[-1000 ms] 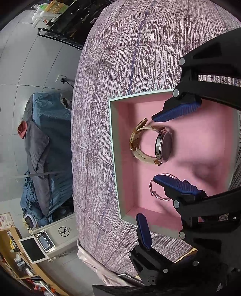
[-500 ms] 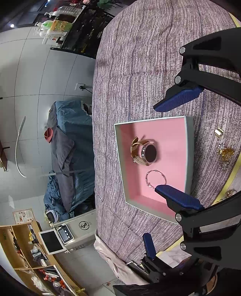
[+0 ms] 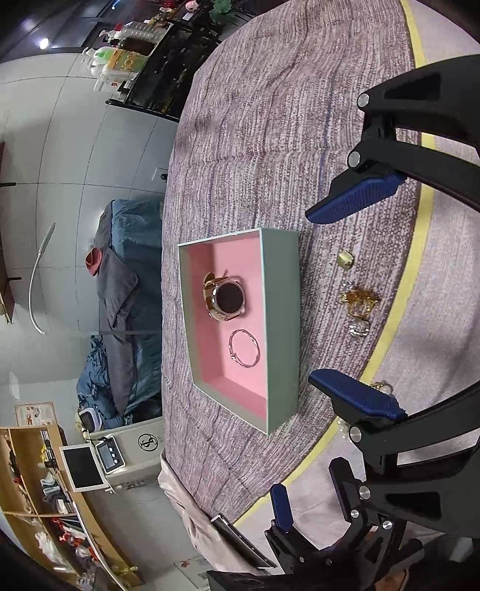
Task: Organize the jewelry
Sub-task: 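Withdraw both tools and move the left tool toward the pearl bracelet, then grasp the pearl bracelet with the left tool while the right tool grasps a gold ring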
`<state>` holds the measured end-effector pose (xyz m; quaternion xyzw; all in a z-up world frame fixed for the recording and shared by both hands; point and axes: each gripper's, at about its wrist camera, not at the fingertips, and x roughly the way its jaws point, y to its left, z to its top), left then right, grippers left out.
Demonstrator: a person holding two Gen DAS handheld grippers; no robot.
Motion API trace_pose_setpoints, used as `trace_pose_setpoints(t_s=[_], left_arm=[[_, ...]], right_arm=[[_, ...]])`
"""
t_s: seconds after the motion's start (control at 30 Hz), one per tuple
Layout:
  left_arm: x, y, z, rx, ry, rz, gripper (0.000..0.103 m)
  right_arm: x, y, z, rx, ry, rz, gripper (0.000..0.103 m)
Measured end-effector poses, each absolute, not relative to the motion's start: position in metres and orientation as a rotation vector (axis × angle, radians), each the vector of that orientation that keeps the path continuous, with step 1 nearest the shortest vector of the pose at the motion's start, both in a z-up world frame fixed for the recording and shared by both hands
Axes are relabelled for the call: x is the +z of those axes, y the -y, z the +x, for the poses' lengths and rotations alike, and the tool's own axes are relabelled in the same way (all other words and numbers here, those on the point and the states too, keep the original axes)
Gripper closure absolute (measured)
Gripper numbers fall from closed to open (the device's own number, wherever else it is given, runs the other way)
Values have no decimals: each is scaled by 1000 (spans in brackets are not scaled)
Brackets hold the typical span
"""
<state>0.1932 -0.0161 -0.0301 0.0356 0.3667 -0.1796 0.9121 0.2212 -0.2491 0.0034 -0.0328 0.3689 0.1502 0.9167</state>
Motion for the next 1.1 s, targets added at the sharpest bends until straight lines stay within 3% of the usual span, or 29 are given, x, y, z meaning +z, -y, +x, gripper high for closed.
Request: trace_pose_setpoints(t_s=[0.53, 0.7, 0.8, 0.9, 1.1], left_arm=[[-56, 27, 153, -426, -783, 72, 7], [-53, 19, 162, -426, -790, 30, 17], [-53, 18, 172, -434, -806, 41, 31], [-58, 21, 187, -424, -848, 70, 52], [-66, 36, 205, -443, -893, 139, 54]], right_arm=[[-24, 242, 183, 340, -802, -100, 24], [-28, 242, 182, 335, -811, -100, 24], [-29, 243, 184, 331, -813, -102, 24], [-28, 244, 186, 323, -811, -108, 25], [-22, 253, 194, 293, -800, -123, 28]])
